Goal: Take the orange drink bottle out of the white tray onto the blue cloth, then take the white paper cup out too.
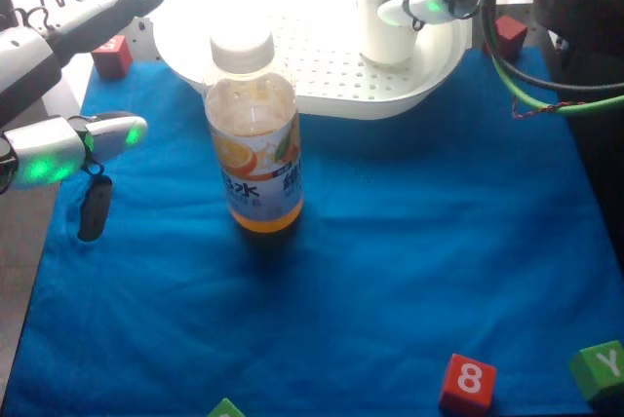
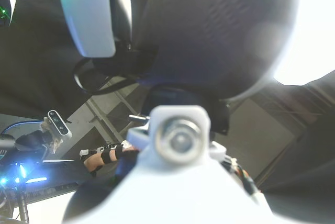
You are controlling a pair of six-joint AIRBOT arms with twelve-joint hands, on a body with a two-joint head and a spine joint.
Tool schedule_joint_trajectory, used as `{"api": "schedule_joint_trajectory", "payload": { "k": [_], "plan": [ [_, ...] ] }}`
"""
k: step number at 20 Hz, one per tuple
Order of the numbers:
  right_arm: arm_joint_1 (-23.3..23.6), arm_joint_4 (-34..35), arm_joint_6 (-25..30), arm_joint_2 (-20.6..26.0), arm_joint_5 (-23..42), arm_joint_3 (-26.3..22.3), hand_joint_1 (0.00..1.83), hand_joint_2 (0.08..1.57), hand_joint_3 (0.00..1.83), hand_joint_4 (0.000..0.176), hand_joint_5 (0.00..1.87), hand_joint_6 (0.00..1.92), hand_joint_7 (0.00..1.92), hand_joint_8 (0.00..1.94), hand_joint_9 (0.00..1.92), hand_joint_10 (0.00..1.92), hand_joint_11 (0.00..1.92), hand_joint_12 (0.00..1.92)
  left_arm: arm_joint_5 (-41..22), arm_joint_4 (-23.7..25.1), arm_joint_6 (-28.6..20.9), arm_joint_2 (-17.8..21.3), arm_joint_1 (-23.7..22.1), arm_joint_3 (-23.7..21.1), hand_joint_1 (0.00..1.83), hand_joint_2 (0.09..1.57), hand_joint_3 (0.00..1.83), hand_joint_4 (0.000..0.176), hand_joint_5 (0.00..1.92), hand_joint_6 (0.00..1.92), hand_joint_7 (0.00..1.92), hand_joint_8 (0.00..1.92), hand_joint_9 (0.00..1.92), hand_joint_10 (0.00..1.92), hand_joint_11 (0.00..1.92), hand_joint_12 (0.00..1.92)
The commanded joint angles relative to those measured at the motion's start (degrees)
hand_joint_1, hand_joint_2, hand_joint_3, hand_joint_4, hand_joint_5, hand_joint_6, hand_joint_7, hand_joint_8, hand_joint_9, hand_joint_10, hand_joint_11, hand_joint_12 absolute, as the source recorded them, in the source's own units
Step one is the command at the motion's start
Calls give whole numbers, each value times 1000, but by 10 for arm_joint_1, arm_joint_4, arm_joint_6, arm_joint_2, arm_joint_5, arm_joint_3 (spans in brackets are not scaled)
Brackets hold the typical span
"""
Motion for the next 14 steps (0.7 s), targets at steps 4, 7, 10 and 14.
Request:
{"api": "schedule_joint_trajectory", "payload": {
  "k": [4, 7, 10, 14],
  "plan": [
    [-2, 1, -1, 4, 29, -2, 953, 1194, 1, 0, 323, 1079, 598, 840, 614, 1281, 597, 1769, -74, -11, -1, 0, -6, 1, 687, 1311, 4, 123, 10, 4, 0, 0, 0, 0, 3, 1],
    [-3, 2, -1, 9, 30, -5, 974, 1333, 1, 0, 575, 1586, 514, 1435, 637, 1688, 733, 1901, -74, -13, -1, 0, -3, 1, 705, 1320, 6, 111, 1, 0, 0, 0, 0, 0, 0, 0],
    [-3, 4, -1, 22, 46, -20, 996, 1356, 1, 0, 518, 1643, 456, 1404, 469, 1682, 506, 1921, -76, -14, -1, 0, -1, 1, 708, 1313, 2, 123, 13, 5, 0, 0, 0, 0, 2, 1],
    [-2, 4, -1, 52, 96, -66, 928, 1364, 1, 0, 533, 1649, 326, 1332, 336, 1578, 283, 1921, -76, -15, -1, 0, -1, 1, 719, 1314, 2, 104, 14, 4, 0, 0, 0, 0, 0, 0]
  ]
}}
